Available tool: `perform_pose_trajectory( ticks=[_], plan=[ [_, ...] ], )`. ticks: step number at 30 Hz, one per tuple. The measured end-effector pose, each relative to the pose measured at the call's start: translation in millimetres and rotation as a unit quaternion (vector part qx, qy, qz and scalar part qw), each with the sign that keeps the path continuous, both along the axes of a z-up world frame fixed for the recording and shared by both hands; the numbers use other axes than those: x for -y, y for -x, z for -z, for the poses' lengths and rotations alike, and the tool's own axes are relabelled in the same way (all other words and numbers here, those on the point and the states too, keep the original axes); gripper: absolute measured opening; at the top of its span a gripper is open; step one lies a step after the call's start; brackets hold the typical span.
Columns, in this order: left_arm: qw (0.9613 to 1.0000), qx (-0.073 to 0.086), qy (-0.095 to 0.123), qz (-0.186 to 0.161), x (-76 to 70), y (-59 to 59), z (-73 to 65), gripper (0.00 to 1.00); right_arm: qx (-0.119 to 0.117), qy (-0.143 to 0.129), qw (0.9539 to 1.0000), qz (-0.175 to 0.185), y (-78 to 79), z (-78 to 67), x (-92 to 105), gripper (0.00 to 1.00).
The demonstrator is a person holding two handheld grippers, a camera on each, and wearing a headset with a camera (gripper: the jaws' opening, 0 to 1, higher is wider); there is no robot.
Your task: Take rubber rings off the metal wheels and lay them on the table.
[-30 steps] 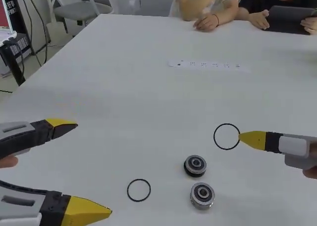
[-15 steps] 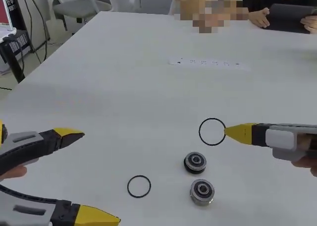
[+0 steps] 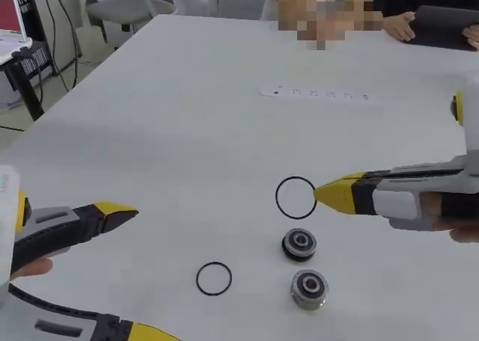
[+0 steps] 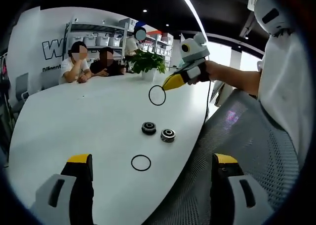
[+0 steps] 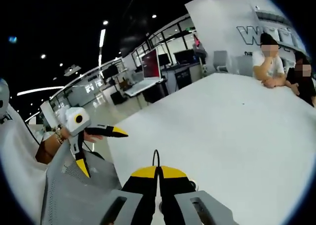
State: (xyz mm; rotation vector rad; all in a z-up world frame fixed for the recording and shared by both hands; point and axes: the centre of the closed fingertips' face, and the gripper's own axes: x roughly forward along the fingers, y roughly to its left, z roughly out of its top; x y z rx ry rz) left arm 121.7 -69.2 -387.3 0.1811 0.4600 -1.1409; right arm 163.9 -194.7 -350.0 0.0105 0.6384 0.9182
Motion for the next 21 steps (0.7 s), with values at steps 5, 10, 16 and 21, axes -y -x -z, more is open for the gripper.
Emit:
perform_pose_trajectory(
  ticks=[5, 10, 16, 21],
  plan=[
    [1.0000, -0.004, -0.001, -0.004, -1.5, -0.4, 2.5, 0.99, 0.002, 0.031, 0.9988, -0.038, 4.3, 8.4, -15.4, 0.00],
    [1.0000, -0.007, -0.004, -0.002, -1.1, 1.5, 4.2, 0.99, 0.004, 0.054, 0.9960, -0.071, 8.3, 15.1, -30.8, 0.00],
    [0.9999, -0.010, 0.002, -0.011, -3.0, 0.3, 4.2, 0.99, 0.003, 0.061, 0.9931, -0.100, 12.8, 21.9, -53.1, 0.00],
    [0.9998, -0.013, 0.003, -0.015, -3.2, 0.1, 5.3, 0.99, -0.002, 0.060, 0.9918, -0.113, 14.4, 28.6, -66.3, 0.00]
  ],
)
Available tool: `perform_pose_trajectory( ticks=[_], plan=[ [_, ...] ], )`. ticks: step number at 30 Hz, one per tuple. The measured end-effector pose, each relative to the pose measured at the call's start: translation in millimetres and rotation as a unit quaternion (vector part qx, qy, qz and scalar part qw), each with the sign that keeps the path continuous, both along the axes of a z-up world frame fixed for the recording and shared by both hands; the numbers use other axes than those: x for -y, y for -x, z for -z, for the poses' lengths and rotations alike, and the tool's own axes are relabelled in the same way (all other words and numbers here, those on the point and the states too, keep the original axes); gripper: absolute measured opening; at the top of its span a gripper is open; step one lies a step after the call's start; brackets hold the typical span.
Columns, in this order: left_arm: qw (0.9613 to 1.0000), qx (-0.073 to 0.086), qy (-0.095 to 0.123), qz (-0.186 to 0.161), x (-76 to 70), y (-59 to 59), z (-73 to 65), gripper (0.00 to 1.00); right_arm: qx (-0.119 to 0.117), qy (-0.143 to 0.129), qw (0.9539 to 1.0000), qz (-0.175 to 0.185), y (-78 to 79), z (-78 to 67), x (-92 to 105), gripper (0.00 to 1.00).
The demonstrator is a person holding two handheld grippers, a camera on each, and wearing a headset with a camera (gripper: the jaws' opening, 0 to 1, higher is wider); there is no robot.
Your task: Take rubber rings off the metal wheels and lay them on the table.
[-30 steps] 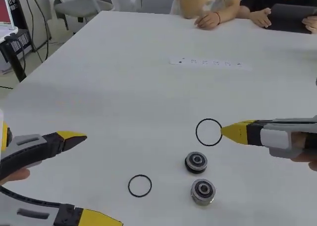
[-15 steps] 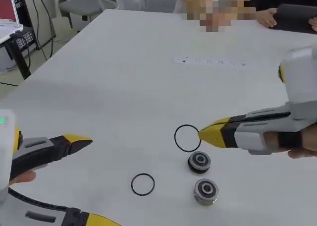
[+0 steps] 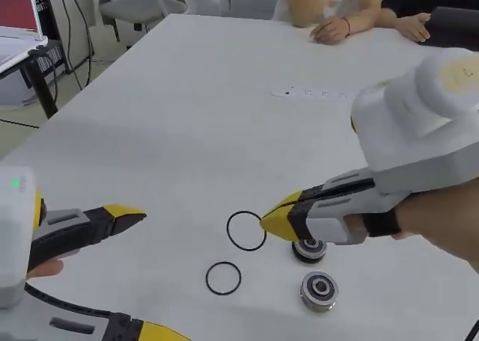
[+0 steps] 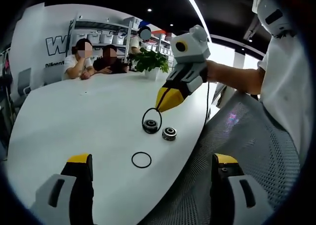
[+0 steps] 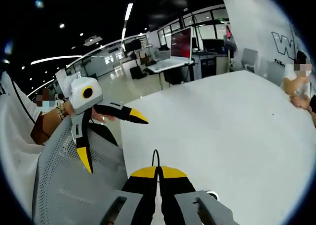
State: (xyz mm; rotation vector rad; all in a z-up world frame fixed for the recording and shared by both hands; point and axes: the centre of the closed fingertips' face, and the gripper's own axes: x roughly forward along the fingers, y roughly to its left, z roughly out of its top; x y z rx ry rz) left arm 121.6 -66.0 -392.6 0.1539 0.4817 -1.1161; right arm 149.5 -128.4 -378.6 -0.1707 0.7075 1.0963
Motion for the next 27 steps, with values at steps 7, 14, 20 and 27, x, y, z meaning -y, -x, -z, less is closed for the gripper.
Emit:
perform_pose_trajectory(
  ticks=[7, 14, 20, 27],
  plan=[
    [0.9999, -0.004, 0.007, -0.015, -2.8, -3.0, 0.7, 0.99, -0.038, -0.031, 0.9986, 0.019, 0.3, 23.3, -6.2, 0.00],
    [0.9998, -0.008, 0.007, -0.015, -2.3, -3.8, 3.1, 0.99, -0.056, -0.016, 0.9978, 0.031, -2.6, 46.5, -2.3, 0.00],
    [0.9997, -0.010, 0.010, -0.019, -2.6, -4.6, 3.7, 0.99, -0.072, -0.007, 0.9966, 0.040, -2.1, 61.8, -0.4, 0.00],
    [0.9996, -0.011, 0.006, -0.026, -5.0, -5.9, 5.4, 0.99, -0.087, 0.002, 0.9944, 0.059, -4.6, 75.6, 6.8, 0.00]
  ],
)
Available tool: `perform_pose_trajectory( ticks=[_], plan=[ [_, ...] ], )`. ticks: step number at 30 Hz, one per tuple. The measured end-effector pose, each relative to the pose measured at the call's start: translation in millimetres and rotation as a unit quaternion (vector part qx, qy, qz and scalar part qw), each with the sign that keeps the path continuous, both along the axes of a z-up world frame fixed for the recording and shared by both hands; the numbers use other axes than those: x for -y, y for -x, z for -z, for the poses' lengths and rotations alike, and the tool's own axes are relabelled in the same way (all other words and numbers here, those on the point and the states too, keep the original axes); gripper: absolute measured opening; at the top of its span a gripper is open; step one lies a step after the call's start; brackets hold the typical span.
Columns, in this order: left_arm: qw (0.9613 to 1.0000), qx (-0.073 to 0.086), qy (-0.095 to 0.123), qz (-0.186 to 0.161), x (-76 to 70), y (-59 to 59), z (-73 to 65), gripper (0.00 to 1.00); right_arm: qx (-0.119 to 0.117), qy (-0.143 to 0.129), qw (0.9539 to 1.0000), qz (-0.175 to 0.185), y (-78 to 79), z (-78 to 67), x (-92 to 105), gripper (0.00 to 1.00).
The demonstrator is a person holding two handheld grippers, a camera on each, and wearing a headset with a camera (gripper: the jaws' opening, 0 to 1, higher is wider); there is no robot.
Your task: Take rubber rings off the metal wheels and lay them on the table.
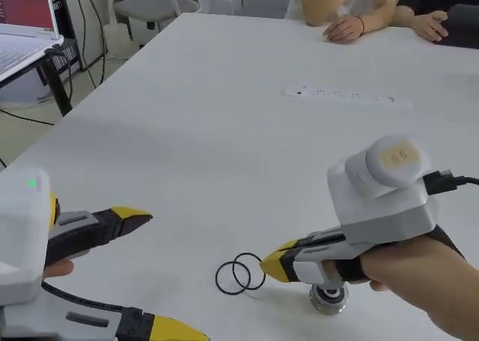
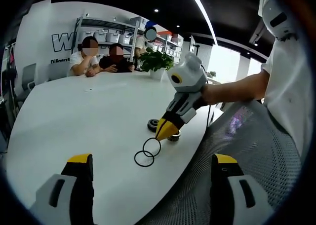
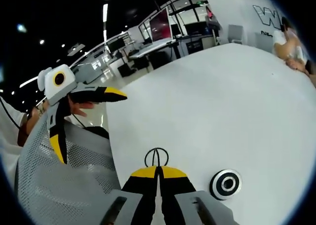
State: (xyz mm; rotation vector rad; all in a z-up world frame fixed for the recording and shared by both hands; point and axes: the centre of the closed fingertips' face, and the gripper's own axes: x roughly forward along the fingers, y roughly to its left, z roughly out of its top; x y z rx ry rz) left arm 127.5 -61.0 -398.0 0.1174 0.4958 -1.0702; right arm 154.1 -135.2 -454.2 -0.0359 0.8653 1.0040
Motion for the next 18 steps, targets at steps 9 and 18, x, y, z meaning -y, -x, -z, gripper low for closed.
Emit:
perform_pose_trajectory(
  ticks=[9, 18],
  plan=[
    [1.0000, -0.003, -0.008, 0.001, 0.1, 1.0, 2.9, 0.98, 0.005, 0.016, 0.9998, 0.011, -4.3, 7.3, 6.8, 0.00],
    [0.9999, -0.008, -0.006, 0.001, -0.2, 1.7, 3.0, 0.97, 0.012, 0.029, 0.9994, 0.013, -7.5, 13.4, 9.3, 0.00]
  ],
)
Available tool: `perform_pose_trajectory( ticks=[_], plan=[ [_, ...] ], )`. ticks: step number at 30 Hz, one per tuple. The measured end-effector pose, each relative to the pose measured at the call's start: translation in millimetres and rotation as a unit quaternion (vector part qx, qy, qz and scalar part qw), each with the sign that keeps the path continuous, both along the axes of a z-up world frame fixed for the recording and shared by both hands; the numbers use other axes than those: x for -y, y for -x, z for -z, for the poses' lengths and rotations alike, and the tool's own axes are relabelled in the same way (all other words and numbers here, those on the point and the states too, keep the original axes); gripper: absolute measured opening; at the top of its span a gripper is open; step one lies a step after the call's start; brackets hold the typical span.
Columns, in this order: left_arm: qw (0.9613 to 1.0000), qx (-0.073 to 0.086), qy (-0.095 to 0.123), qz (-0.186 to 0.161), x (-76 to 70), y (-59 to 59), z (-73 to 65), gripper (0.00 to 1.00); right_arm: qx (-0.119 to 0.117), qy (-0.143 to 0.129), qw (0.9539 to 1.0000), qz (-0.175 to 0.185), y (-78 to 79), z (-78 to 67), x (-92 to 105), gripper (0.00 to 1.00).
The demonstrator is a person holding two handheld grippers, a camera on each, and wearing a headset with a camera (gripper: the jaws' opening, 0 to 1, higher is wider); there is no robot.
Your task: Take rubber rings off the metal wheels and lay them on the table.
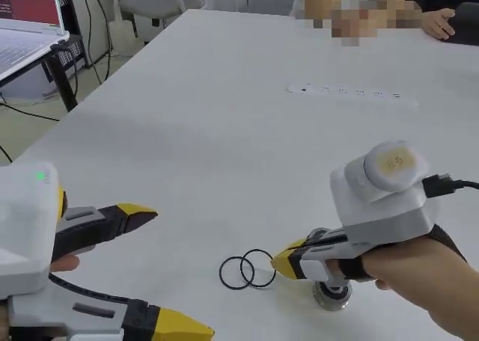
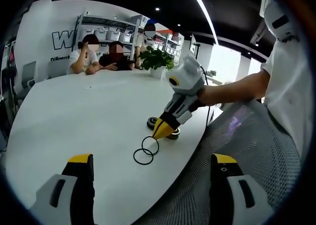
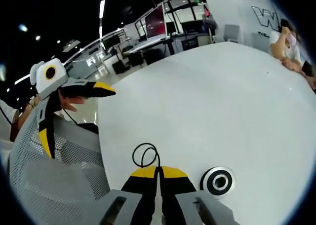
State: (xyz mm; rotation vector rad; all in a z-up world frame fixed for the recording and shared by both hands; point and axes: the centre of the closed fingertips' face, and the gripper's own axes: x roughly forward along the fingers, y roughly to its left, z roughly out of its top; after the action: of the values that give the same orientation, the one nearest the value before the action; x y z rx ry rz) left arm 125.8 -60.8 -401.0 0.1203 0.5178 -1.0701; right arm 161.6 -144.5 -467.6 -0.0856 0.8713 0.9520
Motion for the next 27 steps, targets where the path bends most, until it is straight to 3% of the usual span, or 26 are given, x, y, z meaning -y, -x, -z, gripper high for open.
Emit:
perform_pose_trajectory(
  ticks=[9, 19, 27],
  plan=[
    [1.0000, -0.002, -0.005, 0.000, -0.2, 0.7, 1.2, 0.97, 0.017, 0.008, 0.9998, 0.006, -6.6, -1.3, 5.1, 0.05],
    [1.0000, -0.004, -0.007, -0.001, -0.7, 0.7, 2.0, 0.97, 0.046, -0.035, 0.9980, 0.025, -18.5, -30.8, 8.7, 0.06],
    [0.9999, -0.005, -0.011, 0.008, 0.3, 2.2, 2.3, 0.98, 0.084, -0.061, 0.9937, 0.041, -29.1, -62.8, 16.8, 0.08]
  ],
)
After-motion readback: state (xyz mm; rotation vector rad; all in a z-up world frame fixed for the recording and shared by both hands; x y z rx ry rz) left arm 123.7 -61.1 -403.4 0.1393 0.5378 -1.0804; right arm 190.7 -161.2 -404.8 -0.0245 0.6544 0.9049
